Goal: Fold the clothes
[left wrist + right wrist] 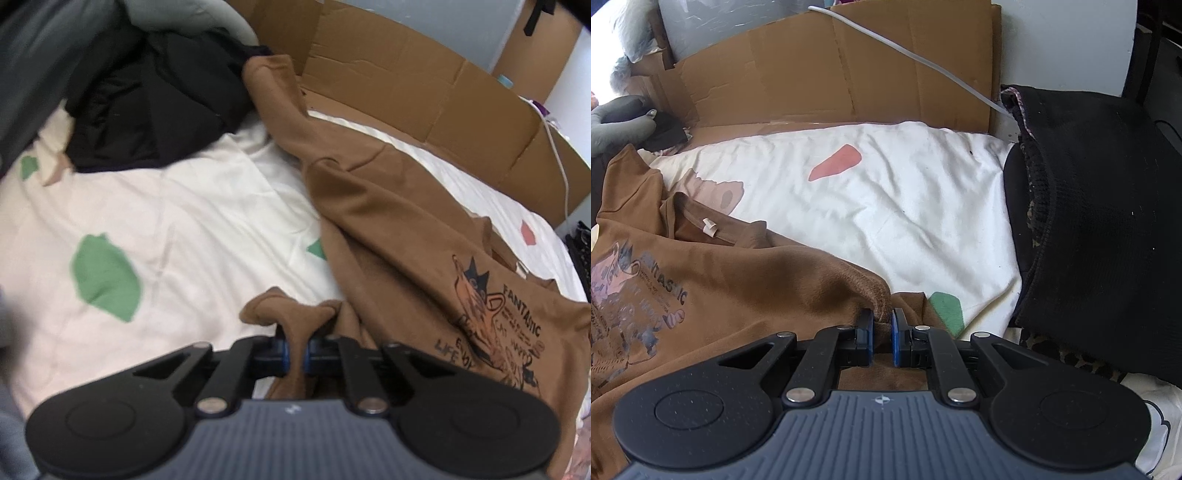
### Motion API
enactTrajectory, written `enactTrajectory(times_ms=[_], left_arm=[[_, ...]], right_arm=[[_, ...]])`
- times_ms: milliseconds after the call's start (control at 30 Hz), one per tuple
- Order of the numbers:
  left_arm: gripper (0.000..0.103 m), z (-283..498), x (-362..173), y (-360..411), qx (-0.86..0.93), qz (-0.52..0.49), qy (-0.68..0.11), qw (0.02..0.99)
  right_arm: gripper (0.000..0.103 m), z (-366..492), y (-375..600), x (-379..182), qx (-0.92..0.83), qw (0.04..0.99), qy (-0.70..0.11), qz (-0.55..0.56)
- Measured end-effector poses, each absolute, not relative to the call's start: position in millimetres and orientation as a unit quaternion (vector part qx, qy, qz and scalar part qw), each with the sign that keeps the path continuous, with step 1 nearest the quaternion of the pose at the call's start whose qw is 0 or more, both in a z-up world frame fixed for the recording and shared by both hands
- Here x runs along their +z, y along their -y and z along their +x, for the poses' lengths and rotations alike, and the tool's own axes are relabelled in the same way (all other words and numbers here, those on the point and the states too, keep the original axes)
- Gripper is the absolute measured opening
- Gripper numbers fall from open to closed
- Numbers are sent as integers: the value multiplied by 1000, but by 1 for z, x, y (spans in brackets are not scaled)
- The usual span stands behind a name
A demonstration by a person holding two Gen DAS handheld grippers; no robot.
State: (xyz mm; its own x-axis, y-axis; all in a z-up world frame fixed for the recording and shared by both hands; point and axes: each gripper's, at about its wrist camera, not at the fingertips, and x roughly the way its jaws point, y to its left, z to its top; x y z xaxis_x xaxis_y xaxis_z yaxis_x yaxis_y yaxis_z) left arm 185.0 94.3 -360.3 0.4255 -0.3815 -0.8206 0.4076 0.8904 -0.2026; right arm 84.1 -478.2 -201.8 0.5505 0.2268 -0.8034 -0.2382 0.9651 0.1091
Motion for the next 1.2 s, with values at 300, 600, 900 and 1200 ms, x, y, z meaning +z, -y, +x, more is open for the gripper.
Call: enactTrajectory(times_ms=[300,600,900,1200], left_arm=[[6,161,-337,-155,-152,14,-505,850],[6,129,-321,-224,-62,1,-511,858],[5,91,-292,-259,-17,-5,-505,863],[5,57,-285,-290,25,-3,-531,847]], right_arm=[[8,96,489,-206,128,883,-451,-2],[8,99,490,-209,131,884,-449,-1],[8,103,490,-207,135,886,-444,-5],[8,99,474,-199,163,886,-434,-21]])
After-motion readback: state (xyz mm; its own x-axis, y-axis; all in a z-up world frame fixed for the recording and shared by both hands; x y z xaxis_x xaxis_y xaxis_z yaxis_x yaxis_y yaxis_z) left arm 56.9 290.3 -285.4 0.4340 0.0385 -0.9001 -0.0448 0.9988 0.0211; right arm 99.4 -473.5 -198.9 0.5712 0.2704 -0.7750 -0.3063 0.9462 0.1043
